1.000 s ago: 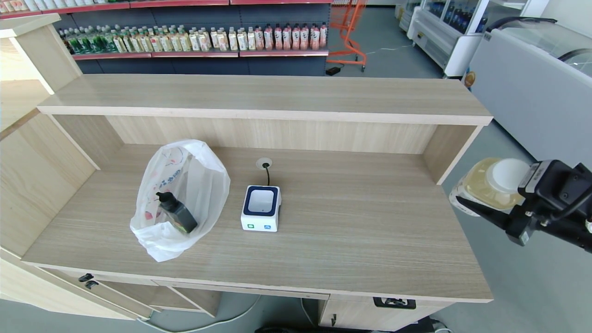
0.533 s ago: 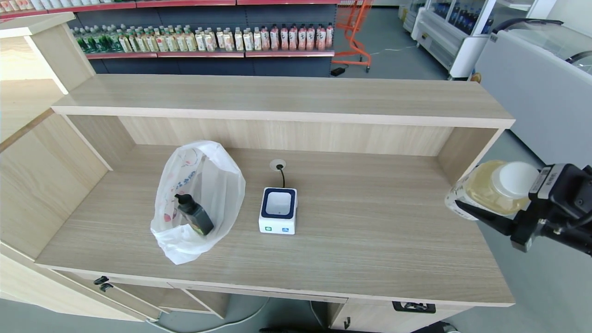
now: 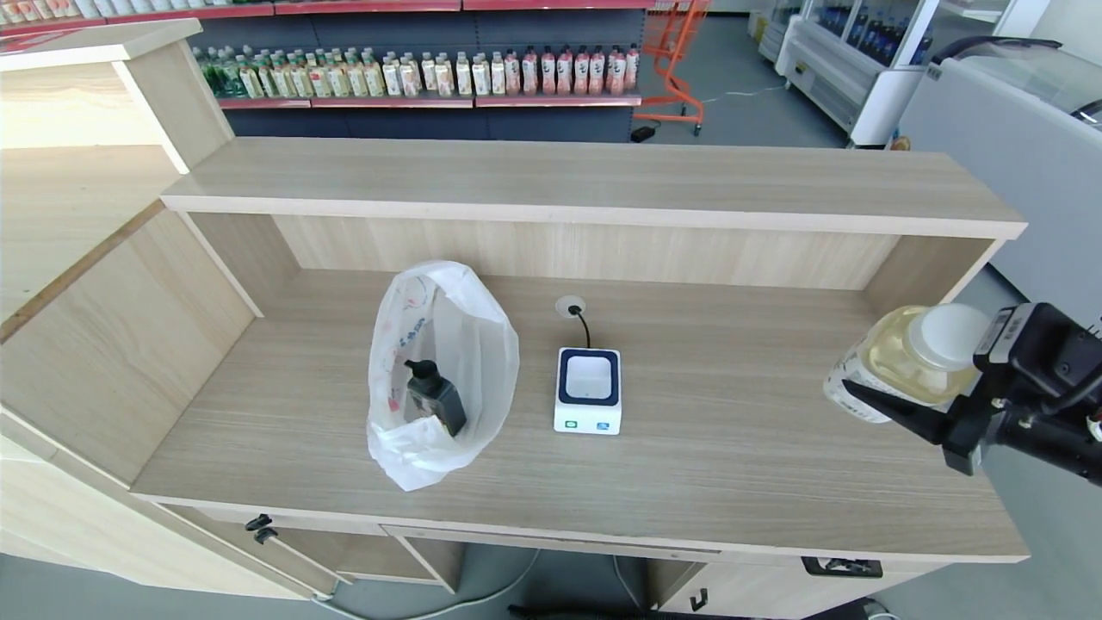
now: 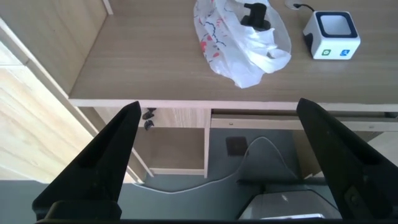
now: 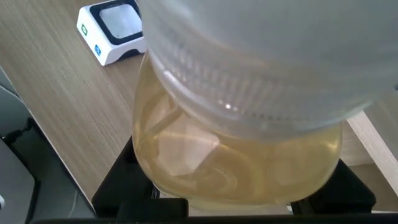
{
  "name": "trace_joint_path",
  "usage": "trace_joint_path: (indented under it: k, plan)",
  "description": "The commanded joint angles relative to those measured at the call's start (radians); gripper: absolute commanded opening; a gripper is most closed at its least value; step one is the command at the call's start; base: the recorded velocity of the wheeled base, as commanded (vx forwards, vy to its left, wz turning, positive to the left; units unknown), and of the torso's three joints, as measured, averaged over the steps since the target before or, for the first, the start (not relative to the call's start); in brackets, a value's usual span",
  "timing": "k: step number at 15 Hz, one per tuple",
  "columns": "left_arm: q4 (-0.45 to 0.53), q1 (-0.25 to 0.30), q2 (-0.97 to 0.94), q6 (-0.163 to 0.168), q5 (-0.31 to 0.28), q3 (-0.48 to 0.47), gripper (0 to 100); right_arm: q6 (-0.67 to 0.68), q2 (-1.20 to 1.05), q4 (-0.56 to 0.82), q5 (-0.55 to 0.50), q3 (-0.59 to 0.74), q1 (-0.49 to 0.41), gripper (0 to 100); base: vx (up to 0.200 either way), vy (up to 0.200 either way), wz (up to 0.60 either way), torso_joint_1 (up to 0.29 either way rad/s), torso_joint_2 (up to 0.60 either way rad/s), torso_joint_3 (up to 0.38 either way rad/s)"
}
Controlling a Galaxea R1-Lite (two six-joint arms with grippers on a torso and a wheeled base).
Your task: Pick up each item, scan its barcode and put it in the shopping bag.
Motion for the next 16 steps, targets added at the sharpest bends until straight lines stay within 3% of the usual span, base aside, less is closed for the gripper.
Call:
trace_joint_path:
  k: [1, 6, 9, 16]
  plan:
    - [0.0, 0.0, 0.0, 0.0, 0.0, 0.0, 100, -0.001, 0.023, 0.0, 0.0, -0.001, 0.0, 0, 0.0, 0.2, 0.0, -0.002, 0.0, 0.002]
    - [0.0, 0.0, 0.0, 0.0, 0.0, 0.0, 100, -0.001, 0.089, -0.051, 0.0, -0.001, 0.0, 0, 0.0, 0.2, 0.0, 0.003, 0.0, 0.001]
    - [0.0, 0.0, 0.0, 0.0, 0.0, 0.0, 100, -0.004, 0.138, -0.082, -0.003, 0.001, -0.004, 0, 0.0, 0.0, 0.0, 0.0, 0.0, 0.0]
    - [0.0, 0.0, 0.0, -0.001, 0.0, 0.0, 100, -0.004, 0.265, -0.126, 0.039, -0.064, -0.003, 0, 0.171, 0.0, 0.0, 0.002, 0.0, 0.001]
